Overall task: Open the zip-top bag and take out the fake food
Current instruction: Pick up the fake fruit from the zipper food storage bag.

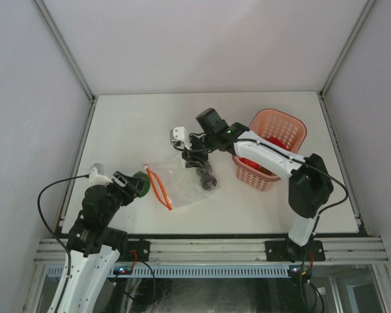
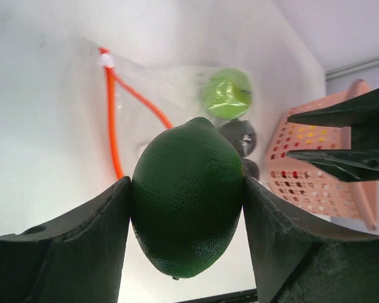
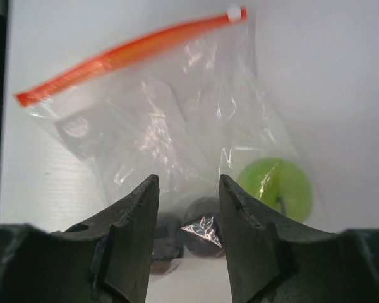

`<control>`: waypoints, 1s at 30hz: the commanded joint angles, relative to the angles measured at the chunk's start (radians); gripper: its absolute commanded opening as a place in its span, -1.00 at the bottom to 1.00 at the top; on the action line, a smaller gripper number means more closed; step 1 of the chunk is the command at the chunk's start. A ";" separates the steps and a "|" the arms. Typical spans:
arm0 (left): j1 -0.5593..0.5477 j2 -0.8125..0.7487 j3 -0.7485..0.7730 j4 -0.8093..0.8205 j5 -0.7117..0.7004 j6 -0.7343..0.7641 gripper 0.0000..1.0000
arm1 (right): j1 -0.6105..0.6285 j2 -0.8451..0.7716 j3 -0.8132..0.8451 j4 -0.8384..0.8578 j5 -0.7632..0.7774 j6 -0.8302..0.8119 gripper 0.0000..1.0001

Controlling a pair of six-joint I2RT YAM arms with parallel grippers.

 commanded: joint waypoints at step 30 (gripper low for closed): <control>-0.376 0.696 0.256 0.896 0.685 -0.187 -0.35 | -0.061 -0.501 0.036 -0.486 -0.440 -0.591 0.73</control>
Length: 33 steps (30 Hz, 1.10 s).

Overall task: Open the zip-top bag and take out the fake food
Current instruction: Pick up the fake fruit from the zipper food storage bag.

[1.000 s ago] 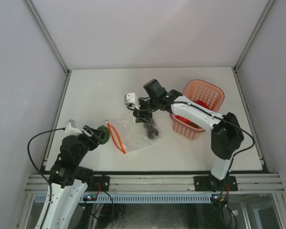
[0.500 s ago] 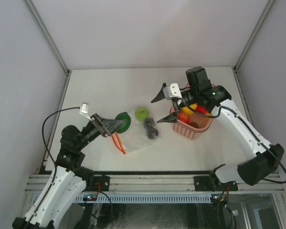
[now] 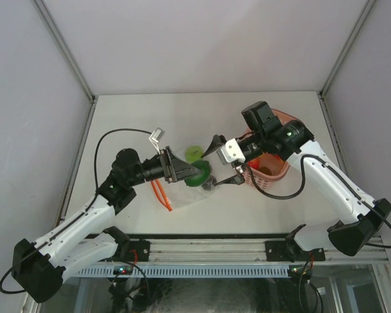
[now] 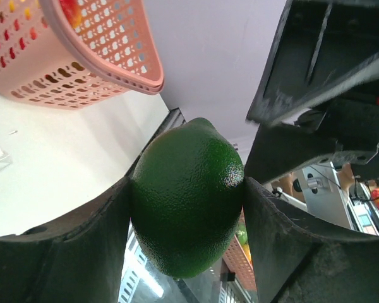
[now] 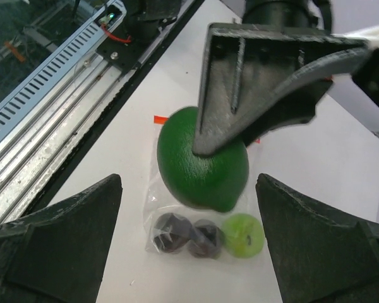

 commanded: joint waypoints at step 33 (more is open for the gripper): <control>-0.062 0.073 0.049 0.198 0.070 -0.081 0.32 | 0.237 -0.002 -0.018 0.116 0.385 0.141 -0.43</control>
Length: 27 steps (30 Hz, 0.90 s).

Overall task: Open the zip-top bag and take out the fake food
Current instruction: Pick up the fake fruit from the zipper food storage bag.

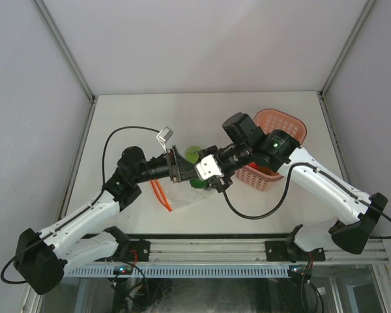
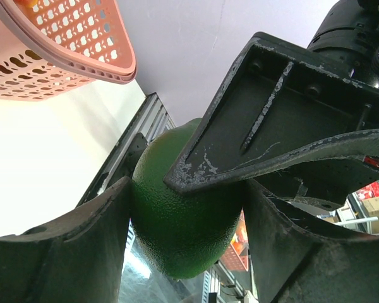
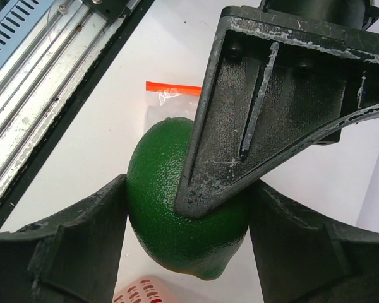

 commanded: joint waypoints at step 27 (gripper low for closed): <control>0.019 -0.287 -0.201 0.141 -0.214 0.114 1.00 | -0.246 -0.092 -0.060 0.057 -0.327 0.155 -0.76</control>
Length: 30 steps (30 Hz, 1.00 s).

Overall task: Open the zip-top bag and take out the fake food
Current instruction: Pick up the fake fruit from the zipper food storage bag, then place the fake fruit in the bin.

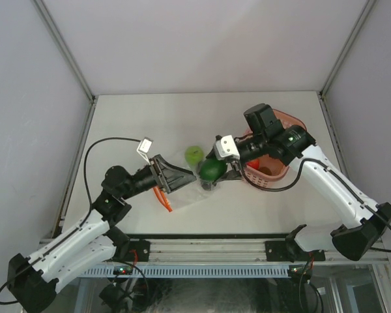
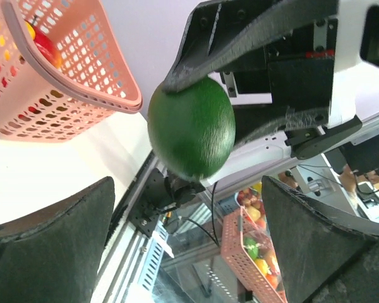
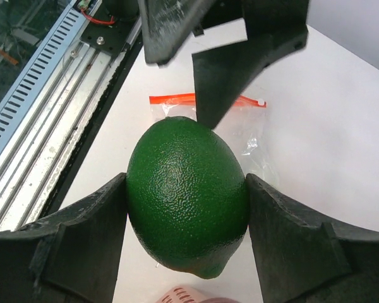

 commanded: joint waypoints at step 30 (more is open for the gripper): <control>0.109 -0.460 -0.018 -0.854 -0.669 0.414 1.00 | -0.770 -0.100 -0.218 0.180 0.260 0.704 -0.91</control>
